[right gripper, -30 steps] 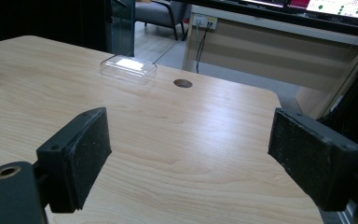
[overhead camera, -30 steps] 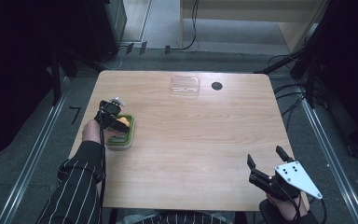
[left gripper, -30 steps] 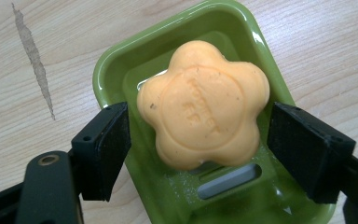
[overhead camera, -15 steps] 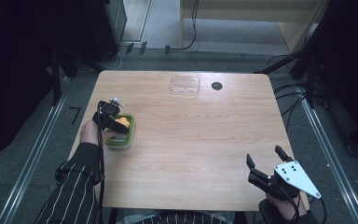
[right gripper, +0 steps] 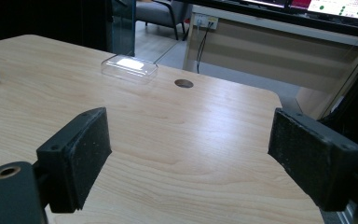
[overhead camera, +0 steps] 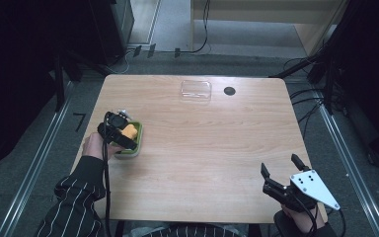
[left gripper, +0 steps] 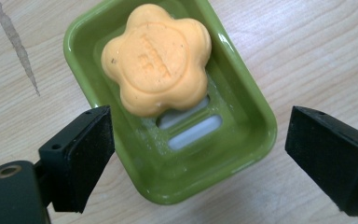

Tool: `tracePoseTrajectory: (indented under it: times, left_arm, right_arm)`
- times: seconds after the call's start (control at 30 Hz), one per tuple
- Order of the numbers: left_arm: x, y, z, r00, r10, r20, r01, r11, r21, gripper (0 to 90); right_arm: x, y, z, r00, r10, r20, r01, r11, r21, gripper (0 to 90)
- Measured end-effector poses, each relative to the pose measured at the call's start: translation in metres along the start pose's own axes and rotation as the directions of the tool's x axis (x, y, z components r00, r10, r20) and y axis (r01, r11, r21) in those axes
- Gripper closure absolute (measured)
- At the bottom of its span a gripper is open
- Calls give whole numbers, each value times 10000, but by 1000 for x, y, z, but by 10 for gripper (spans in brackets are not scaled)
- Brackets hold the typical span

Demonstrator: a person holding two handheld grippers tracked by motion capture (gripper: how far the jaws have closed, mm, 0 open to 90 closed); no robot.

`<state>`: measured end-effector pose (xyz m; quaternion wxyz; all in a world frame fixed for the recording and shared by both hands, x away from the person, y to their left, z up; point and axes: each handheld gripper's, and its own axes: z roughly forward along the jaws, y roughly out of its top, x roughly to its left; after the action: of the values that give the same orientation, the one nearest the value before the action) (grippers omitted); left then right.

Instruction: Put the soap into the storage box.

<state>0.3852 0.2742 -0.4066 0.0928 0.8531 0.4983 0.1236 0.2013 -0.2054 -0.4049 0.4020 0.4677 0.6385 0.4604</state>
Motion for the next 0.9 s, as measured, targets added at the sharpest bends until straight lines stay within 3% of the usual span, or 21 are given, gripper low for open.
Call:
tracePoseTrajectory:
  times: [0.9]
  left_arm:
    - [-26,-25,-7,9960,762,464,-792,9948,648,10]
  right_arm:
    - [0,0,-1,10000,46,34,-46,10000,-32,133]
